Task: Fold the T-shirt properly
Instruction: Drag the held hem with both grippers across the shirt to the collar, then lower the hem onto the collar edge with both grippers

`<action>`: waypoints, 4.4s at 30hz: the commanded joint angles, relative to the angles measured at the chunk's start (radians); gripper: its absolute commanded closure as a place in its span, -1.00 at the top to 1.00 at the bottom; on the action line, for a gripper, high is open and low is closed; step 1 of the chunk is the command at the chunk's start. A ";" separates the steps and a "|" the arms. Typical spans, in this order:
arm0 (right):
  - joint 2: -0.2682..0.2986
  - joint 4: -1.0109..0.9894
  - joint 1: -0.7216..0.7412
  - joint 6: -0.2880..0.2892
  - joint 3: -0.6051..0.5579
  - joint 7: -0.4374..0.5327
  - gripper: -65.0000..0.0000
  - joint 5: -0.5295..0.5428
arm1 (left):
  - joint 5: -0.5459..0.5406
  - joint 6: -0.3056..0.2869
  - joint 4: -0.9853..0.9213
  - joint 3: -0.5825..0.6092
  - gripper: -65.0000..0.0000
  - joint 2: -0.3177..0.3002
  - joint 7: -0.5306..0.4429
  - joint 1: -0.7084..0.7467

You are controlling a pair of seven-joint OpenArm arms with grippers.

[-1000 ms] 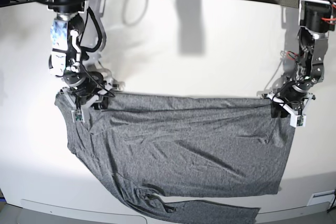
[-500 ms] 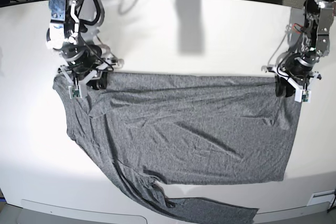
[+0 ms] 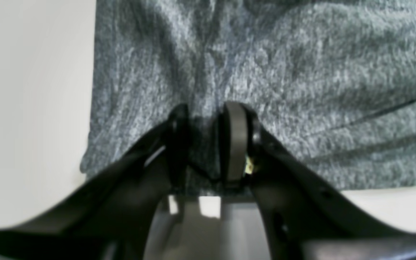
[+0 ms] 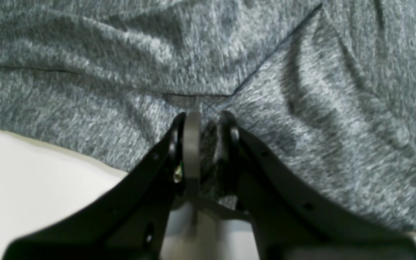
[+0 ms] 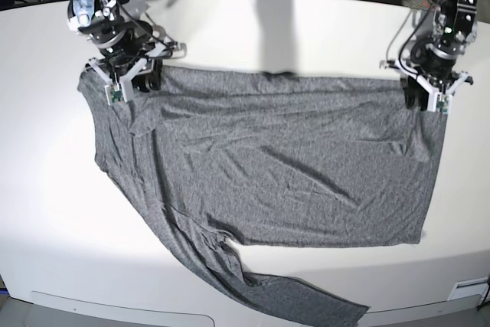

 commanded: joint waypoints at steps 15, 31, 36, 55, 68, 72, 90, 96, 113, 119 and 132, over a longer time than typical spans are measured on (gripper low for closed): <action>0.005 0.053 -0.245 0.002 0.002 -0.039 -0.67 -0.006 | 0.205 0.100 0.148 0.012 -0.50 0.028 0.193 0.344; 0.006 0.094 -0.351 0.002 0.002 -0.024 -0.67 -0.008 | 0.225 0.100 0.155 0.012 -0.50 0.028 0.213 0.400; 0.006 0.119 -0.351 0.002 0.026 -0.030 -0.67 -0.010 | 0.226 0.100 0.155 0.012 -0.50 0.028 0.211 0.402; 0.005 0.121 -0.350 0.002 0.144 -0.008 -0.67 0.073 | 0.222 0.100 0.176 0.012 -0.50 0.028 0.192 0.403; -0.034 0.121 -0.286 0.048 0.118 -0.013 -0.67 0.100 | 0.223 0.099 0.300 0.012 -0.50 0.028 0.212 0.407; -0.033 0.121 -0.287 0.048 0.078 -0.025 -0.67 0.128 | 0.223 0.100 0.301 0.012 -0.50 0.028 0.206 0.405; -0.011 0.126 -0.287 0.049 -0.005 -0.047 -0.67 0.060 | 0.275 0.100 0.302 0.012 -0.50 0.028 0.211 0.405; 0.060 0.126 -0.287 0.048 -0.005 -0.063 -0.67 0.061 | 0.275 0.100 0.302 0.012 -0.50 0.028 0.210 0.405; 0.072 0.127 -0.290 0.048 0.082 -0.069 -0.67 0.185 | 0.274 0.100 0.302 0.012 -0.50 0.037 0.210 0.406; 0.072 0.168 -0.290 0.048 0.082 -0.068 -0.67 0.185 | 0.274 0.140 0.309 0.012 -0.50 0.039 0.209 0.407; 0.072 0.315 -0.289 0.048 0.082 -0.084 -0.67 0.185 | 0.328 0.253 0.429 0.012 -0.50 0.039 0.184 0.407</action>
